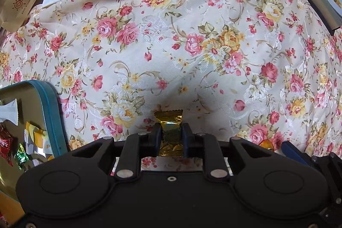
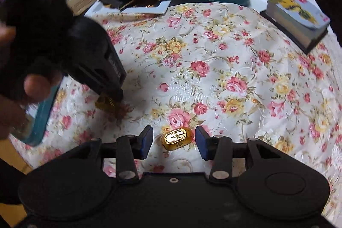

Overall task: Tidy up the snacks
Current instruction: 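Grasp the oval gold candy with the right tool while left tool holds its candy, then carry both held gold candies up and over to the gold tray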

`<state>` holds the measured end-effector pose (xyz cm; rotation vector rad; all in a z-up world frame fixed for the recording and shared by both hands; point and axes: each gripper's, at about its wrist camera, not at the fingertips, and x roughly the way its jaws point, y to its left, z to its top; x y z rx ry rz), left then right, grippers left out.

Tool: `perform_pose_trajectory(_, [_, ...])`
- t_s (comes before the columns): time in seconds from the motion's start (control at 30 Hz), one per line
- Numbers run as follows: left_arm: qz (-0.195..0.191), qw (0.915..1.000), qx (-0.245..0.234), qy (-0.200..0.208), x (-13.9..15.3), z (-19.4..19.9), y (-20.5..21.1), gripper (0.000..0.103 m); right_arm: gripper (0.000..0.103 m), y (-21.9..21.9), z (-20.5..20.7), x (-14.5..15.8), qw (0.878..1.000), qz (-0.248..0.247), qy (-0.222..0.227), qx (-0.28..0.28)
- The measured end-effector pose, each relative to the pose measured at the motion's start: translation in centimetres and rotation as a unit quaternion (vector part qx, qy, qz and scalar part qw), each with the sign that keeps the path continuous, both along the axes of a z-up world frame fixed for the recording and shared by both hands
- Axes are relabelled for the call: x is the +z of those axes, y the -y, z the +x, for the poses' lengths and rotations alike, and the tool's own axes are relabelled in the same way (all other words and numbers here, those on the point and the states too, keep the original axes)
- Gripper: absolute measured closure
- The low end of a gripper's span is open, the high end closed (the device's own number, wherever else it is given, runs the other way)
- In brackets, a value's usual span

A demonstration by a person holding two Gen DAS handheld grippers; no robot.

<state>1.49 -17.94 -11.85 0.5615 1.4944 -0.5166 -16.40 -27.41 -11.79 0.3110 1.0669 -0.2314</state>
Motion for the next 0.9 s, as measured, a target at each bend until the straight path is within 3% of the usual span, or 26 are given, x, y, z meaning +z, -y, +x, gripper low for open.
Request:
perform_pose_trajectory(0.17, [0.002,1.0000,-0.003,0.003,0.2,-0.2,0.2,0.075,0.056,-0.7,0.4,-1.4,0.999,-0.029,-0.021,0.018])
perform_pose_trajectory(0.37, [0.002,1.0000,-0.002,0.003,0.4,-0.4,0.3,0.075,0.057,-1.0,0.2,-1.7,0.999,-0.045,-0.014,0.027])
perform_pose_trajectory(0.57, [0.002,1.0000,-0.001,0.000,0.3,-0.2,0.2,0.075,0.064,-1.4,0.3,-1.6,0.998,-0.057,-0.017,0.029])
perform_pose_trajectory(0.9, [-0.012,0.9999,0.007,-0.010,0.4,-0.1,0.1,0.078,0.064,2.4,-0.4,0.3,0.996,0.016,0.000,-0.090])
